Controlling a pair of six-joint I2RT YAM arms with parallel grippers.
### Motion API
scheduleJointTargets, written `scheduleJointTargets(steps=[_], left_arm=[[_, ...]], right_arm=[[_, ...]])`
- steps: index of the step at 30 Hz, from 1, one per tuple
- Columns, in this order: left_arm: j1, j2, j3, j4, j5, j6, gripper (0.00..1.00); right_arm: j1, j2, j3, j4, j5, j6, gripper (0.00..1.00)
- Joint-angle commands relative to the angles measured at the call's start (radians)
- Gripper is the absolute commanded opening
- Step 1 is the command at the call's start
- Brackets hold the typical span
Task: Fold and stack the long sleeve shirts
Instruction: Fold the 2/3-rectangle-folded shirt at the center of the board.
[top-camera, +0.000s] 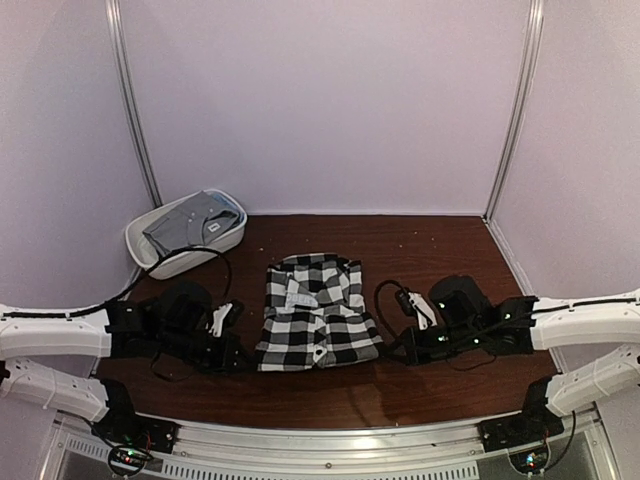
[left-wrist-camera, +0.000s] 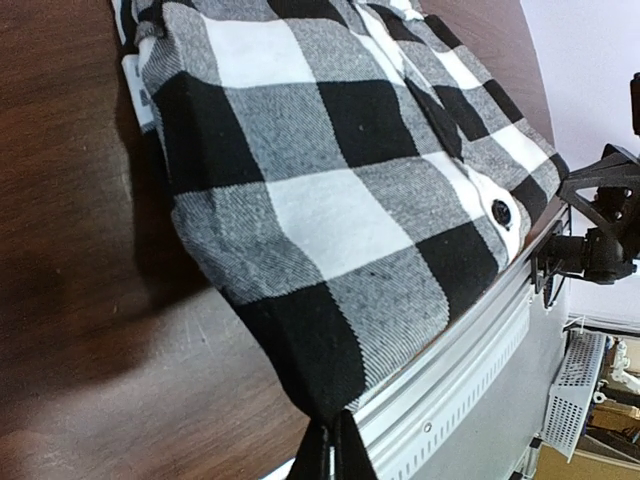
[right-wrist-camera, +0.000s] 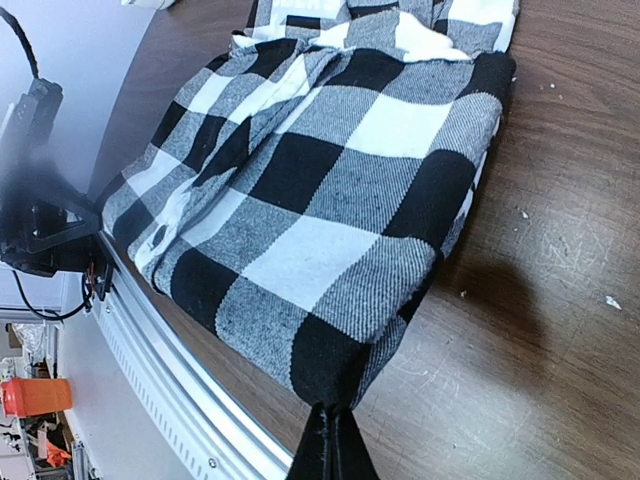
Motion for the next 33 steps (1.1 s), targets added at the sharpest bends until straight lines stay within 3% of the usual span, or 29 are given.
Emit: scheduleJointTargets(steps=[1, 4, 7, 13, 18, 22, 27, 30, 33], left_arm=[[0.007, -0.033, 0.083, -0.081, -0.026, 0.017, 0.0], [0.074, 0.031, 0.192, -0.115, 0.012, 0.096, 0.0], [0.222, 0.135, 0.299, -0.077, 0.14, 0.218, 0.0], [0.488, 0.562, 0.63, 0.019, 0.323, 0.405, 0.0], [0.564, 0.998, 0.942, 0.093, 0.347, 0.385, 0.0], [0.564, 1.184, 1.094, 0.08, 0.33, 0.366, 0.0], [0.551, 1.198, 1.015, 0.131, 0.319, 0.341, 0.0], [0.533, 1.129, 0.883, 0.208, 0.321, 0.316, 0.0], [0.492, 1.043, 0.767, 0.262, 0.315, 0.309, 0.0]], right_arm=[[-0.005, -0.018, 0.111, -0.122, 0.058, 0.0, 0.0], [-0.043, 0.045, 0.205, -0.114, 0.025, -0.028, 0.0], [-0.143, 0.145, 0.302, -0.063, -0.018, -0.073, 0.0], [-0.396, 0.548, 0.59, 0.091, -0.104, -0.167, 0.0], [-0.498, 0.97, 0.971, 0.094, -0.184, -0.159, 0.0], [-0.518, 1.174, 1.192, 0.0, -0.184, -0.17, 0.0], [-0.518, 1.167, 1.127, 0.013, -0.177, -0.179, 0.0], [-0.503, 1.089, 0.977, 0.04, -0.172, -0.189, 0.0], [-0.476, 0.927, 0.722, 0.126, -0.142, -0.17, 0.0]])
